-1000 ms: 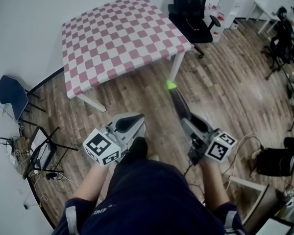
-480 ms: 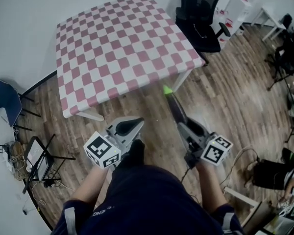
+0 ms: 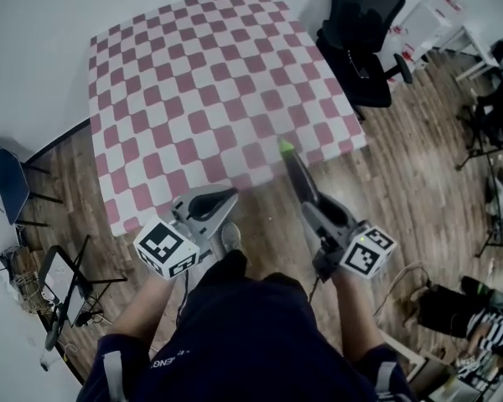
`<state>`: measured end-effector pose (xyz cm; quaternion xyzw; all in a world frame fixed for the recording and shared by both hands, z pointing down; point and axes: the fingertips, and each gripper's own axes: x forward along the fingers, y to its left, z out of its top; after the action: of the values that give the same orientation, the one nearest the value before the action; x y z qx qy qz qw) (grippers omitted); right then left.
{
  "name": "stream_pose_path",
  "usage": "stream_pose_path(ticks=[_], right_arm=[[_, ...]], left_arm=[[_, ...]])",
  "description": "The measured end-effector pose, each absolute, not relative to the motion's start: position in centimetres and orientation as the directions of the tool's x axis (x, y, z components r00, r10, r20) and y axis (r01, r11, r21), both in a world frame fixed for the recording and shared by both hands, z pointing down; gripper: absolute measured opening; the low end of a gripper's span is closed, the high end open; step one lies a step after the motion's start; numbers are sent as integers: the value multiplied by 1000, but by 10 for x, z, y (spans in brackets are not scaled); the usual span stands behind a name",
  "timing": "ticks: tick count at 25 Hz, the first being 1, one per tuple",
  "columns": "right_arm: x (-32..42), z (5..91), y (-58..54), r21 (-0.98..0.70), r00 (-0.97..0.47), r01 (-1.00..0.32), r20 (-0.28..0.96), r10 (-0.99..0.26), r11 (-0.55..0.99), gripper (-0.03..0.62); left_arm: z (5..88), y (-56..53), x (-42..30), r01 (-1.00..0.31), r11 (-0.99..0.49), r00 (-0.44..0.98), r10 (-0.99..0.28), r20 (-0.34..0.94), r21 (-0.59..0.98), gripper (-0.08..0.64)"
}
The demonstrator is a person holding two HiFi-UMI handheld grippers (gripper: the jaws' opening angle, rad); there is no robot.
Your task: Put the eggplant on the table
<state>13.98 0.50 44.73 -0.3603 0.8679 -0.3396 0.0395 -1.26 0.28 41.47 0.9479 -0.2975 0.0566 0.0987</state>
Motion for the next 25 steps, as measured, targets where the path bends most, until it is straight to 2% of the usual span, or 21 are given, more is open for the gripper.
stream_pose_path(ticks=[3,10,25], right_arm=[[118,434,-58,-622,-714,-634,242,-658,460,192],[129,430,-75,-620,-701,-665,325,-635,417,192],[141,441,-184,-601,-823,-563,343,-453,567,192]], left_arm=[[401,-66,-47,-574,-792,818,-548,172,209,26],[403,-77,-58,-607,-744,794,-567,216,279,26],[404,-141,-24,-757,-597,653,-714,254,267,26]])
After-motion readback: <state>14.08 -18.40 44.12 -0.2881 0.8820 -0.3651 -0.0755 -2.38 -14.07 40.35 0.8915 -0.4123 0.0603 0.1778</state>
